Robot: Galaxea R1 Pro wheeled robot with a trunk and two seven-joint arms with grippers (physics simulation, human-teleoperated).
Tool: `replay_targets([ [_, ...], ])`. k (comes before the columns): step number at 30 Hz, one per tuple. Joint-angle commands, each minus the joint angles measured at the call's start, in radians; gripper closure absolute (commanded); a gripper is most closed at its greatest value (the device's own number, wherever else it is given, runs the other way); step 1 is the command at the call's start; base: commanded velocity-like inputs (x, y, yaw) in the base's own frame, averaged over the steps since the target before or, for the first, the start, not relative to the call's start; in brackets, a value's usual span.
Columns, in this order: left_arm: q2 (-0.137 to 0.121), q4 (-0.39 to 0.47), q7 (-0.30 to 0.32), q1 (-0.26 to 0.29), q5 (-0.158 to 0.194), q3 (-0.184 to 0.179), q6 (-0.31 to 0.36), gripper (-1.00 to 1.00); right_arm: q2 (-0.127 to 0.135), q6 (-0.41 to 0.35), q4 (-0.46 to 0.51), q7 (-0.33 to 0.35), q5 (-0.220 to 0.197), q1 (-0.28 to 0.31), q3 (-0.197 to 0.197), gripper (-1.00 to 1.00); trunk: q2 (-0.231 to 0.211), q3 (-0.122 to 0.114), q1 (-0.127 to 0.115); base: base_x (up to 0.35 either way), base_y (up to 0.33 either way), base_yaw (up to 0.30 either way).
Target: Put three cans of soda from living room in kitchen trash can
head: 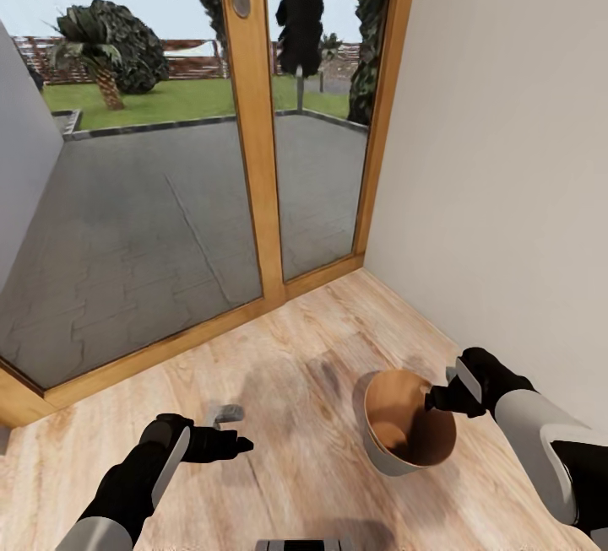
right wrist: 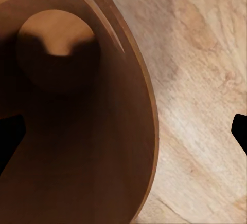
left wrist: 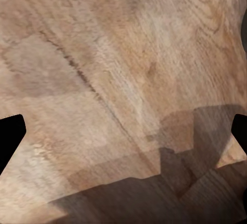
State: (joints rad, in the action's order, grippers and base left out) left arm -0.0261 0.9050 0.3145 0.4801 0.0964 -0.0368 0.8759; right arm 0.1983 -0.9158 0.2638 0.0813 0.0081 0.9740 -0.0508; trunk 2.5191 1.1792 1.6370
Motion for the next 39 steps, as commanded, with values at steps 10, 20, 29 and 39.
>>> replay_targets([
  [10,0.000,0.000,0.000,0.000,0.000,0.000,0.000,-1.00,0.004,0.000,0.000,0.000,0.001,0.000,-0.001,-1.00,0.001,0.008,0.001,0.000,0.000,0.000],
  [20,0.000,0.001,0.001,0.000,0.000,0.000,0.000,-1.00,0.005,0.000,0.000,0.000,0.001,0.000,-0.001,-1.00,0.001,0.023,0.003,0.000,0.000,0.000],
  [29,0.000,0.001,0.001,0.000,0.000,0.000,0.000,-1.00,0.009,0.000,0.000,0.000,0.001,0.000,-0.001,-1.00,0.002,0.035,0.004,0.000,0.000,0.000],
  [39,0.000,0.002,0.001,0.000,0.000,0.000,0.001,-1.00,0.011,0.000,0.000,0.001,0.001,0.000,-0.001,-1.00,0.003,0.047,0.005,0.000,0.000,0.000],
])
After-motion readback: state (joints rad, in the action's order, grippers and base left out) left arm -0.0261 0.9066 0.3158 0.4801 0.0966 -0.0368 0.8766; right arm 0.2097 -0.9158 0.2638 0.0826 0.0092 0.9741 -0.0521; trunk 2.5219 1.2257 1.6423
